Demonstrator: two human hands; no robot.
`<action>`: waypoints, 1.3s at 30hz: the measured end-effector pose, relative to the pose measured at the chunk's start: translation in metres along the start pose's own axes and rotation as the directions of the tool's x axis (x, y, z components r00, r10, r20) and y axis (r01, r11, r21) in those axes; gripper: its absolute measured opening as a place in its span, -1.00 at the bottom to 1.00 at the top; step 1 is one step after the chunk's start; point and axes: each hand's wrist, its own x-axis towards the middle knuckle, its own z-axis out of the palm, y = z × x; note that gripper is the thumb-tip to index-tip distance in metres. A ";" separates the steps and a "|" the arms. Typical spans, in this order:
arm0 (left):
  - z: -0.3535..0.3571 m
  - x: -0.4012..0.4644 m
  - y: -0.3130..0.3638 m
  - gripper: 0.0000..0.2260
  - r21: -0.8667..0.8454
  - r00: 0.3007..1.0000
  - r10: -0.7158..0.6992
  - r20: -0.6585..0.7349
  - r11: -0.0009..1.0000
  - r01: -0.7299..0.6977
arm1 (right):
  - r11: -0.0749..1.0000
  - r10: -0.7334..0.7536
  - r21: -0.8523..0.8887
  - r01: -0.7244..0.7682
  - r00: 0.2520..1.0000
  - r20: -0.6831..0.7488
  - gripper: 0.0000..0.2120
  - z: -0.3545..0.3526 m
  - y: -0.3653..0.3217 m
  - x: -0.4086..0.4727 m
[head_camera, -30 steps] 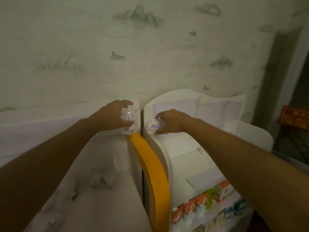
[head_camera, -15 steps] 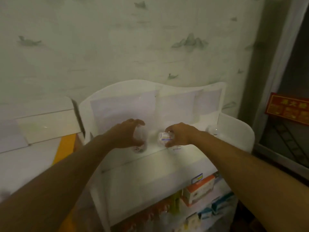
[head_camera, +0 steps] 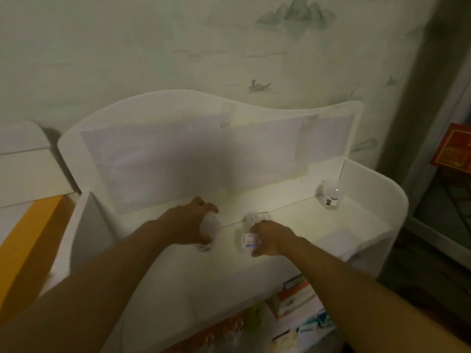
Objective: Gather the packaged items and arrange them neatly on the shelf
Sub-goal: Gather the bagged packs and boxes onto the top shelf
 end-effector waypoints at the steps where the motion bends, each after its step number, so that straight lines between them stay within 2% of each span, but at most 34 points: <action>1: 0.000 0.004 -0.002 -0.30 -0.002 1.000 0.006 0.003 1.000 -0.006 | 1.000 0.001 -0.008 -0.001 1.000 0.001 -0.48 0.001 0.001 0.007; 12: -0.006 0.038 -0.026 -0.32 0.029 0.990 0.115 0.081 0.993 -0.118 | 1.000 -0.015 -0.025 0.014 0.998 -0.053 -0.45 0.019 -0.008 0.062; 17: -0.004 0.047 -0.036 -0.31 0.048 0.987 0.135 0.085 0.989 -0.140 | 0.995 -0.028 -0.095 0.022 0.998 -0.061 -0.29 0.022 -0.009 0.066; 20: -0.013 0.052 -0.036 -0.29 0.023 0.987 0.149 0.059 0.988 -0.150 | 0.998 -0.056 0.019 0.058 0.997 -0.054 -0.13 0.010 -0.009 0.060; 22: -0.022 0.056 -0.027 -0.28 -0.019 0.987 0.159 0.040 0.987 -0.158 | 0.996 -0.057 0.062 0.061 0.996 -0.067 -0.21 -0.008 -0.003 0.055; 25: -0.036 0.065 -0.005 -0.30 -0.072 0.981 0.190 0.024 0.980 -0.188 | 0.999 -0.043 0.006 0.044 0.997 -0.066 -0.35 -0.044 0.014 0.045; 29: -0.036 0.092 0.035 -0.34 -0.100 0.975 0.221 -0.027 0.970 -0.222 | 0.998 0.012 -0.057 -0.017 0.997 -0.077 -0.40 -0.089 0.053 0.025; 33: -0.018 0.134 0.091 -0.34 -0.120 0.960 0.280 -0.010 0.953 -0.279 | 0.995 0.057 -0.074 -0.065 0.993 -0.107 -0.45 -0.118 0.113 -0.004; 36: 0.004 0.167 0.142 -0.34 -0.127 0.949 0.312 0.048 0.944 -0.304 | 0.993 0.120 -0.009 -0.122 0.985 -0.121 -0.48 -0.130 0.164 -0.022; 39: 0.029 0.197 0.191 -0.34 -0.083 0.949 0.306 0.077 0.950 -0.300 | 0.980 0.165 0.135 -0.145 0.974 -0.153 -0.52 -0.135 0.207 -0.029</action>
